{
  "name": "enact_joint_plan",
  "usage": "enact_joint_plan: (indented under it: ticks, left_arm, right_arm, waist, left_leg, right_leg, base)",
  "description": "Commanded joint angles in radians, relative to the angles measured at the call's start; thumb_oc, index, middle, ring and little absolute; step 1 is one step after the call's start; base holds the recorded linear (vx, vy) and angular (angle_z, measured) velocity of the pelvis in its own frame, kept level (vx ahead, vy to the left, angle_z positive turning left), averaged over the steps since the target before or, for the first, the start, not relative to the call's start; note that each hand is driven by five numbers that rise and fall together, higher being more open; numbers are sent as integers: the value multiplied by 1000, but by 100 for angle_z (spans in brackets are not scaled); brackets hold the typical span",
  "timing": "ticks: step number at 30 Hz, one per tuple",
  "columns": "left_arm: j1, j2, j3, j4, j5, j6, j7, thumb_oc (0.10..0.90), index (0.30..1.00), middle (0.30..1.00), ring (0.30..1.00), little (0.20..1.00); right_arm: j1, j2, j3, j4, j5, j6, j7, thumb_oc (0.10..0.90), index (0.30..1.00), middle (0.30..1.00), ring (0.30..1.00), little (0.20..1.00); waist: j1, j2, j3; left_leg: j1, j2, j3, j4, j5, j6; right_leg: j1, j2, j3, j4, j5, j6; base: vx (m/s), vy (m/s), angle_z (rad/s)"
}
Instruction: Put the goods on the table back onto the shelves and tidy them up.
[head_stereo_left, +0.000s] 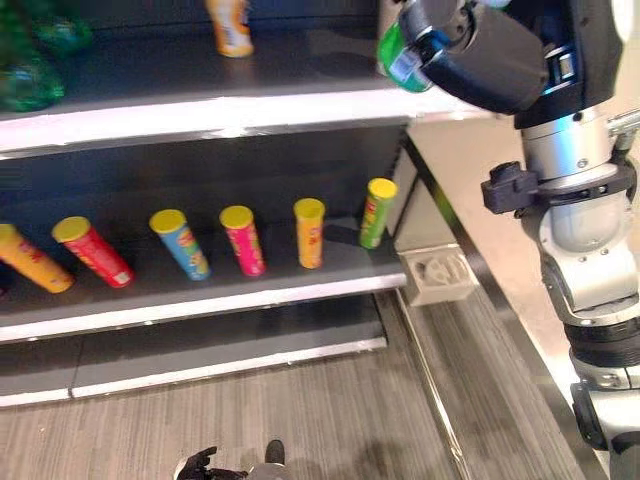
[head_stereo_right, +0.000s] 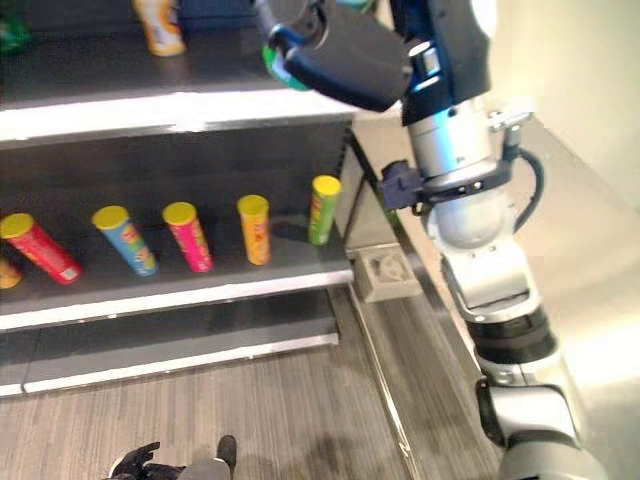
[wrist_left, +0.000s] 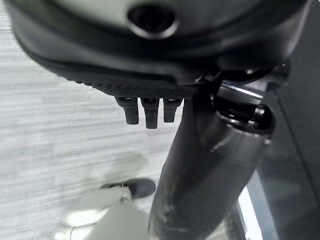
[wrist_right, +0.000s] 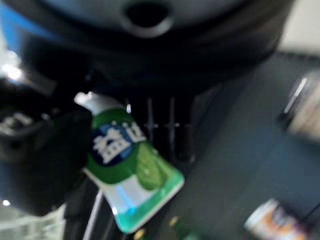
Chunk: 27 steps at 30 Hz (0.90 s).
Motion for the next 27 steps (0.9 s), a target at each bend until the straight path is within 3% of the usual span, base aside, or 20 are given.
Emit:
enact_joint_plan:
  ticks: [1,2,3,5,6,10,12,13,27]
  left_arm:
    - [-5,33,-61,17,49,-20,31,800,900,900,900,900]
    - [-4,43,-63,15,50,-20,35,800,900,900,900,900]
    - [-4,42,-61,14,50,-19,35,800,900,900,900,900]
    - [-15,62,-69,9,58,-18,40,800,900,900,900,900]
    - [-24,74,-76,4,54,-20,44,800,900,900,900,900]
    - [-31,89,-71,2,33,-22,46,800,900,900,900,900]
    - [-17,83,-64,1,25,-17,44,800,900,900,900,900]
    - [-2,74,-67,11,8,-18,37,800,900,900,900,900]
    - [-4,83,-84,24,-40,-12,35,800,900,900,900,900]
  right_arm:
    - [-128,-7,22,38,-8,-10,-30,400,300,300,300,300]
    - [-150,14,35,61,-18,1,-40,400,300,300,300,300]
    - [-156,15,39,64,-19,0,-41,400,300,300,300,300]
    - [-171,19,45,84,-15,5,-43,400,300,300,300,300]
    - [-177,13,43,91,-10,5,-45,400,300,300,300,300]
    - [-210,-17,66,115,-1,5,-57,400,300,300,300,300]
    - [-225,-8,74,117,8,15,-47,400,300,300,300,300]
    - [-262,-1,114,182,22,21,-44,400,300,300,300,300]
    - [-343,7,158,470,-17,71,-101,400,300,300,300,300]
  waist:
    - [25,35,-102]
    - [32,38,-92]
    - [31,36,-89]
    - [17,32,-74]
    - [-6,25,-67]
    - [-21,5,-71]
    - [-8,-8,-80]
    - [12,-26,-104]
    - [76,-65,-109]
  left_leg:
    - [32,23,42,-37,-67,-4]
    - [46,-2,40,-41,-78,12]
    - [48,-8,41,-41,-80,17]
    - [50,-20,24,-41,-84,30]
    - [46,-23,8,-41,-82,32]
    - [34,-27,-33,-41,-65,36]
    - [29,-32,-57,-41,-56,35]
    - [28,-26,-77,-41,-53,26]
    - [1,-13,-182,-39,-31,-9]
  right_leg:
    - [-52,-24,21,99,-94,98]
    - [-66,-68,22,158,-71,112]
    - [-68,-78,26,170,-73,117]
    - [-104,-77,104,240,-77,117]
    - [-146,-33,219,246,-91,106]
    - [-185,93,444,121,-142,65]
    - [-149,97,438,81,-136,69]
    - [-95,110,385,26,-128,75]
    - [-15,130,248,-8,-149,69]
  base:
    - [33,456,24]
    - [39,381,18]
    - [13,261,14]
    - [-1,96,11]
    - [-48,54,28]
    - [27,-17,32]
    - [86,-90,46]
    - [99,-93,86]
    - [30,-56,38]
